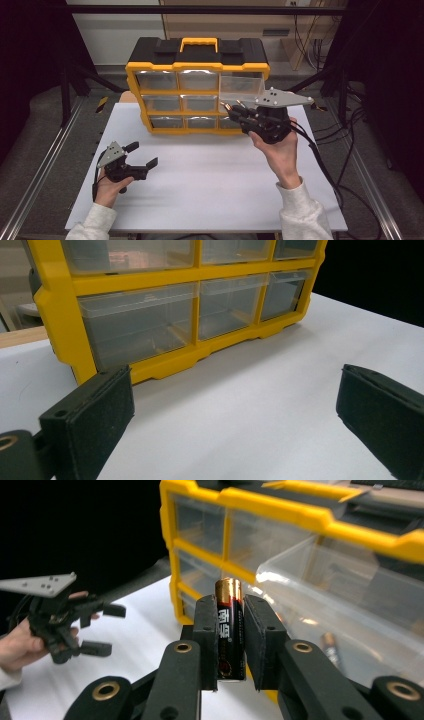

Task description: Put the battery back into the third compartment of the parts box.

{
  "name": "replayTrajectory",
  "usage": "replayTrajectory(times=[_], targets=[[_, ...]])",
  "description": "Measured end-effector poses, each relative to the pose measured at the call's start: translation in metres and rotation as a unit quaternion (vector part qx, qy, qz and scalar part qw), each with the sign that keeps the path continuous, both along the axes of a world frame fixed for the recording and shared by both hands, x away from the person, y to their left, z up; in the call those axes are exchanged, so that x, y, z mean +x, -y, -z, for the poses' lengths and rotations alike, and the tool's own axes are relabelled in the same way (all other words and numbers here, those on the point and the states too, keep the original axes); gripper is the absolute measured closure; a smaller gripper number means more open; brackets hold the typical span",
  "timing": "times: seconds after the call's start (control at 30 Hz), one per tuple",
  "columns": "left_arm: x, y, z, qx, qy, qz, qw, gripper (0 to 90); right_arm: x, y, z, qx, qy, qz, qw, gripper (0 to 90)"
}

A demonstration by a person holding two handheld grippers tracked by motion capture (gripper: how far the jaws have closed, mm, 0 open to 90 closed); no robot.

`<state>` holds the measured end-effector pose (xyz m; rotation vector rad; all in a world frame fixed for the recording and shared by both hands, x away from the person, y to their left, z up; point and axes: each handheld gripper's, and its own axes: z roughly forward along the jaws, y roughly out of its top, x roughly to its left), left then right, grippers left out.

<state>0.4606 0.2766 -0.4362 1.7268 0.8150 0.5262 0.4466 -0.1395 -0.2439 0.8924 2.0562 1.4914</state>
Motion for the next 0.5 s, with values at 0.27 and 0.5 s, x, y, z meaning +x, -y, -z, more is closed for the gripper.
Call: replayTrajectory(times=[0.27, 0.5], targets=[[0.000, 0.000, 0.000, 0.000, 0.000, 0.001, 1.0000, 1.7, 0.009, 0.001, -0.018, -0.004, 0.009, 0.012, 0.9999, 77.3], [0.000, 0.000, 0.000, -0.001, -0.001, 0.001, 1.0000, 1.7, 0.026, 0.004, -0.025, -0.015, 0.012, 0.037, 0.9992, 77.4]])
